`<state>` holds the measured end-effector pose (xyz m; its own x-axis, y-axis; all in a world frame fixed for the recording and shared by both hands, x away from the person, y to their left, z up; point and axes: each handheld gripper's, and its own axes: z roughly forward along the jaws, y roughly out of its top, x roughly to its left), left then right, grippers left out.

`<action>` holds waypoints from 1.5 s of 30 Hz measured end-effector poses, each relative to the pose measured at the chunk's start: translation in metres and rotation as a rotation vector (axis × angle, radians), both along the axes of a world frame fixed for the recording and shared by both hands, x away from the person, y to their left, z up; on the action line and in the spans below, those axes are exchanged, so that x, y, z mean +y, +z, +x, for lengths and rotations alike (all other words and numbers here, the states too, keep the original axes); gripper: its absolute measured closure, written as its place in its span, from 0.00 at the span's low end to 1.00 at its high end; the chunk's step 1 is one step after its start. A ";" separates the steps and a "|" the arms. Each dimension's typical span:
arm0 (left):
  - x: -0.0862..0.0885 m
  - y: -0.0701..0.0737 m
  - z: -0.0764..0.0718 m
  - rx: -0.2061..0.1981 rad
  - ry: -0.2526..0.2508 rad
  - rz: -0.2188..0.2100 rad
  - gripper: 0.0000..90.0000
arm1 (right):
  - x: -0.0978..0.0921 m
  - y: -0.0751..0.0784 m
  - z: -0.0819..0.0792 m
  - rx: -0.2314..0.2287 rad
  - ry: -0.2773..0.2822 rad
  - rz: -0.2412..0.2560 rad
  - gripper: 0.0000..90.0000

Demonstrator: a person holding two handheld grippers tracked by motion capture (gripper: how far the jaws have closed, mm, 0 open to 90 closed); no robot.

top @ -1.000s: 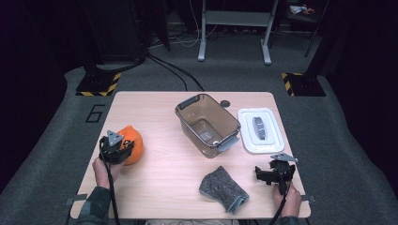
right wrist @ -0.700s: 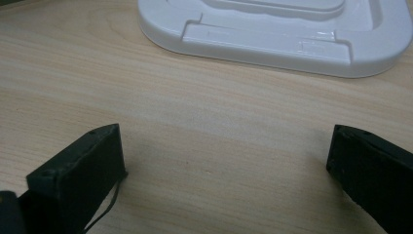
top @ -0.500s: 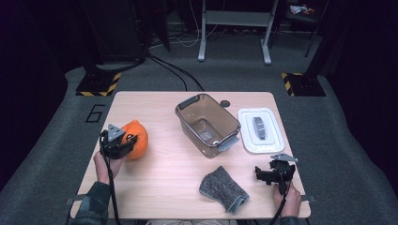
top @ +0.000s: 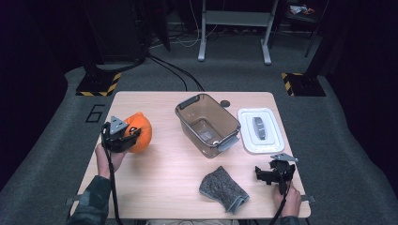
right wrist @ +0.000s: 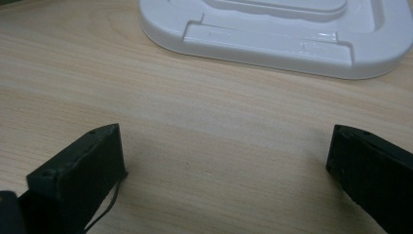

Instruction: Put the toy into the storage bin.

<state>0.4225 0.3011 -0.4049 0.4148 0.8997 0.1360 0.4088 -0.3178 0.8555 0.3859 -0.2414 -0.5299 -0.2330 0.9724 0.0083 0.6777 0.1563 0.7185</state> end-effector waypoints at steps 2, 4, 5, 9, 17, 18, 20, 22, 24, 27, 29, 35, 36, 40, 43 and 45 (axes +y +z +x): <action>-0.002 0.003 0.002 -0.002 -0.005 0.003 0.65 | 0.000 0.000 0.000 -0.001 0.002 -0.001 0.00; -0.004 0.006 0.004 -0.002 -0.009 0.006 0.65 | 0.000 0.000 0.000 0.000 0.000 0.000 0.00; -0.004 0.007 0.005 -0.002 -0.009 0.007 0.65 | 0.000 0.000 0.000 -0.001 0.003 -0.002 0.00; -0.009 0.014 0.008 -0.011 -0.024 0.014 0.65 | 0.000 0.000 0.000 0.002 0.000 -0.003 0.00; -0.020 0.029 0.014 -0.030 -0.054 0.015 0.65 | 0.000 0.000 0.000 -0.001 0.004 -0.005 0.00; -0.021 0.031 0.015 -0.036 -0.056 0.014 0.65 | 0.000 0.000 0.000 -0.001 0.001 -0.001 0.00; -0.023 0.035 0.016 -0.042 -0.063 0.015 0.65 | 0.000 0.000 0.000 -0.001 0.002 -0.001 0.00; -0.026 0.039 0.017 -0.046 -0.069 0.017 0.65 | 0.000 0.000 0.000 -0.001 0.004 -0.005 0.00; -0.029 0.043 0.019 -0.057 -0.074 0.019 0.65 | 0.000 0.000 0.000 -0.001 0.002 -0.001 0.00; -0.035 0.047 0.022 -0.062 -0.089 0.024 0.65 | 0.000 0.000 0.000 -0.001 0.004 -0.004 0.00; -0.038 0.049 0.025 -0.063 -0.097 0.026 0.65 | 0.000 0.000 0.000 0.002 -0.002 0.000 0.00; -0.049 0.058 0.029 -0.077 -0.119 0.032 0.64 | -0.001 0.000 0.000 0.001 0.005 -0.007 0.00; -0.050 0.059 0.030 -0.074 -0.123 0.039 0.64 | 0.000 0.000 0.000 -0.001 0.003 -0.002 0.00; -0.057 0.065 0.033 -0.086 -0.140 0.041 0.64 | 0.000 0.000 0.000 -0.001 0.001 -0.001 0.00; -0.063 0.069 0.035 -0.089 -0.153 0.037 0.64 | 0.000 0.000 0.000 -0.001 0.002 -0.001 0.00; -0.068 0.072 0.038 -0.094 -0.165 0.026 0.64 | 0.000 0.000 0.000 -0.001 0.004 -0.005 0.00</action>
